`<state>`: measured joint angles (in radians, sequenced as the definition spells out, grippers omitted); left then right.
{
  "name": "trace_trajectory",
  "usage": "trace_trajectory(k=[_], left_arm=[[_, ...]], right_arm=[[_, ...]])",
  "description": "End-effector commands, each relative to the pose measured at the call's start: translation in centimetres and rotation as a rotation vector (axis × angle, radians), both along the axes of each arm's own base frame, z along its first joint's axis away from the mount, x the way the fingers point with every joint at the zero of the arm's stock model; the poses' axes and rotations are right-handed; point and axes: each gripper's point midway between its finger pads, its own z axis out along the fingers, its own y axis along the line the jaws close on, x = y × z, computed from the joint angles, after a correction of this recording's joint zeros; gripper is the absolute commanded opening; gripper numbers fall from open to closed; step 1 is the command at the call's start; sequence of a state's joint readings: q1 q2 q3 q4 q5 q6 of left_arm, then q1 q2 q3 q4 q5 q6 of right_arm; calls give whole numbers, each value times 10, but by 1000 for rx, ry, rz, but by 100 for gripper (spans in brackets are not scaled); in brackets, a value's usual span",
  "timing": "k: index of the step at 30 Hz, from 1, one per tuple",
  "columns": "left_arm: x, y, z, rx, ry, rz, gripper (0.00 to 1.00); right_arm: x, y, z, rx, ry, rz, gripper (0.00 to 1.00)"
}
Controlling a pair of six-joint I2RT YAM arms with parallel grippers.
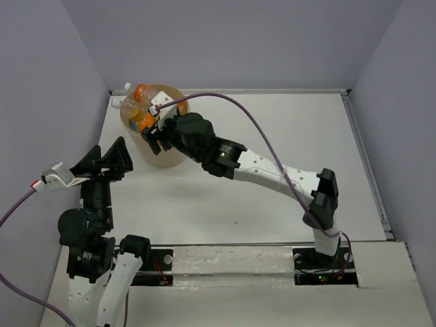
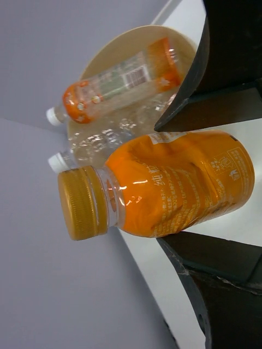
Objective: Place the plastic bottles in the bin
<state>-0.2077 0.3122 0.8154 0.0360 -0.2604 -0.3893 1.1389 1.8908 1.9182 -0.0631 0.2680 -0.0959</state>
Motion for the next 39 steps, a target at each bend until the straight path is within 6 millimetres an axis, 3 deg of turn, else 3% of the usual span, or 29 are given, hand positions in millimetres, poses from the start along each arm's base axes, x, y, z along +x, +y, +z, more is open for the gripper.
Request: trace_trajectory(k=[1,2,5,7,10,11,12,13,14,15,16,17,19,22,24,25,28,29,31,32,33,34,37,38,39], left_arm=[[-20,25,-48,-22,119,112,99],[-23,26,-53,-15,134,115,99],[-27,30,-60,-3,150,130,99],[-24,29,-69,7,167,131,99],[-23,29,-79,12,176,131,99],[-23,28,-79,11,176,128,99],[-24,28,-77,11,168,123,99],[-24,27,-77,14,167,121,99],[-24,27,-77,15,166,119,99],[-23,27,-78,15,172,121,99],[-22,26,-79,15,173,119,99],[-22,26,-78,12,172,117,99],[-22,27,-78,7,171,122,99],[-22,30,-78,4,174,138,99],[-23,32,-77,1,172,151,99],[-24,34,-76,-1,167,161,99],[-24,35,-74,-3,164,166,99],[-24,35,-74,-3,166,168,99],[-25,36,-73,-5,164,167,99],[-24,35,-73,-6,167,166,99],[-25,34,-70,-5,166,161,99],[-25,34,-71,-2,169,156,99],[-27,32,-64,-1,163,139,99],[-30,29,-56,1,150,122,99],[-33,25,-49,2,135,93,99]], right_arm=[[60,20,32,136,-118,-83,35],[72,32,32,168,-123,-80,35],[100,39,33,221,-150,-111,36],[131,39,14,216,-172,-184,38],[148,35,-10,180,-171,-223,40],[148,36,-18,179,-156,-223,40],[150,37,-42,146,-129,-228,41],[149,35,-46,152,-119,-233,42],[148,31,-35,185,-128,-240,50],[147,30,-49,177,-109,-245,56],[145,29,-46,192,-106,-234,64],[139,29,-35,222,-111,-207,77],[135,30,-30,227,-101,-184,85],[125,28,-10,254,-99,-149,88],[119,25,-8,264,-75,-129,91],[111,22,7,285,-79,-105,91],[100,17,14,299,-62,-69,97],[93,12,29,329,-53,-54,98],[85,11,33,340,-36,-24,98],[80,5,44,361,-32,-17,99],[77,3,40,356,-17,-9,99],[69,-7,56,380,-22,-5,99],[50,-22,65,406,13,33,100],[43,-27,44,372,49,39,100],[25,-50,74,424,31,61,100]])
